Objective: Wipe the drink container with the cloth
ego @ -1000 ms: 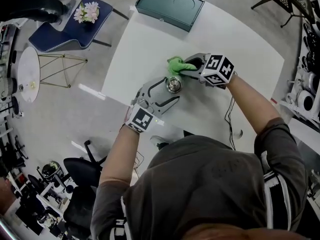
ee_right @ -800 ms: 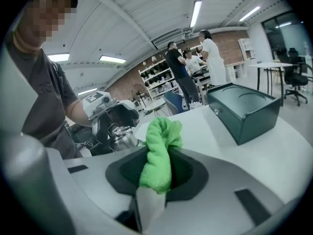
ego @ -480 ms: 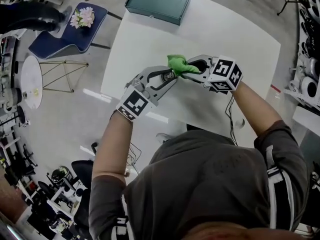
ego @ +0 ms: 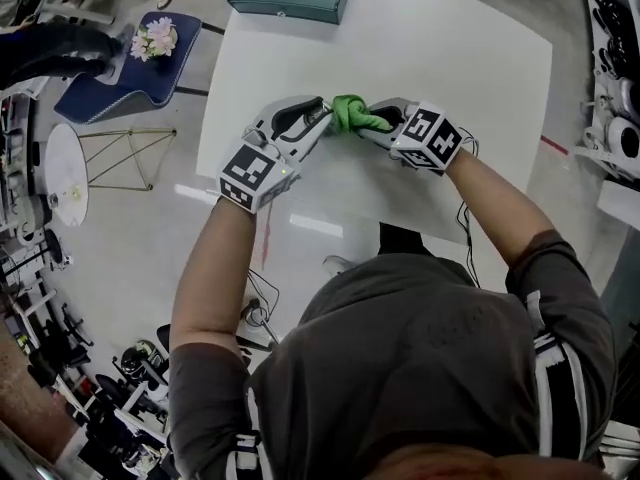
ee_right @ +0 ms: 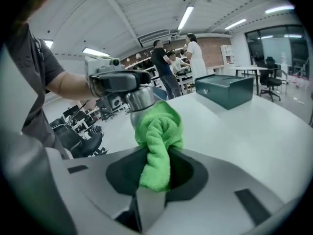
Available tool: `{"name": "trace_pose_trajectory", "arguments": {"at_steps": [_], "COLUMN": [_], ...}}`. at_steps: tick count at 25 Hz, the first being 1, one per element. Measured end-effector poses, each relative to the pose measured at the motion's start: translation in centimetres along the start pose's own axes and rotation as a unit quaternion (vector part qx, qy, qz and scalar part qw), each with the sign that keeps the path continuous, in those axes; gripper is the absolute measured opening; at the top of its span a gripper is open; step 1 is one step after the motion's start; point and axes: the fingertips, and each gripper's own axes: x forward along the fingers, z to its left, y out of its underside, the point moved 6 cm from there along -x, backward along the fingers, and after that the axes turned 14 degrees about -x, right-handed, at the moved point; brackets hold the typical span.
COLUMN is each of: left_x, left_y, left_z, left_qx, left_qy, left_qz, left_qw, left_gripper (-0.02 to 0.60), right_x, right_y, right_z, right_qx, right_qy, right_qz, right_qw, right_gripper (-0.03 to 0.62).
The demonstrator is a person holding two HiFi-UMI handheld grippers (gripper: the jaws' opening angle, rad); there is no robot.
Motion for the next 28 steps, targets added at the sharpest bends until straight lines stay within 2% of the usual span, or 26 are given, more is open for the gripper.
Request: {"name": "trace_pose_trajectory", "arguments": {"at_steps": [5,9,21,28], "left_x": [0.1,0.4,0.5,0.1], "left_y": [-0.1,-0.1,0.4,0.4], "left_z": [0.7,0.2,-0.9,-0.8], "left_qx": [-0.018,0.0,0.011,0.018], "left_qy": [0.013,0.024,0.044,0.053], "left_qz": [-0.002,0.002,-0.007,-0.006], "left_qw": [0.9998,0.9997,0.9989,0.9984], "left_gripper": [0.089,0.089,0.087,0.086], "right_x": [-3.0,-0.8,2.6,3.7], "right_y": [-2.3,-3.0,-0.4,-0.1], "right_z": [4.1,5.8,5.4,5.2], "right_qx": [-0.021,-0.053,-0.017,0.006], "right_qy": [0.008,-0.001,0.009,0.0], "right_qz": [-0.045,-0.026,0.019,0.037], "right_qw": [0.999,0.998,1.0,0.999], "right_gripper": [0.084,0.084,0.084,0.084]}}
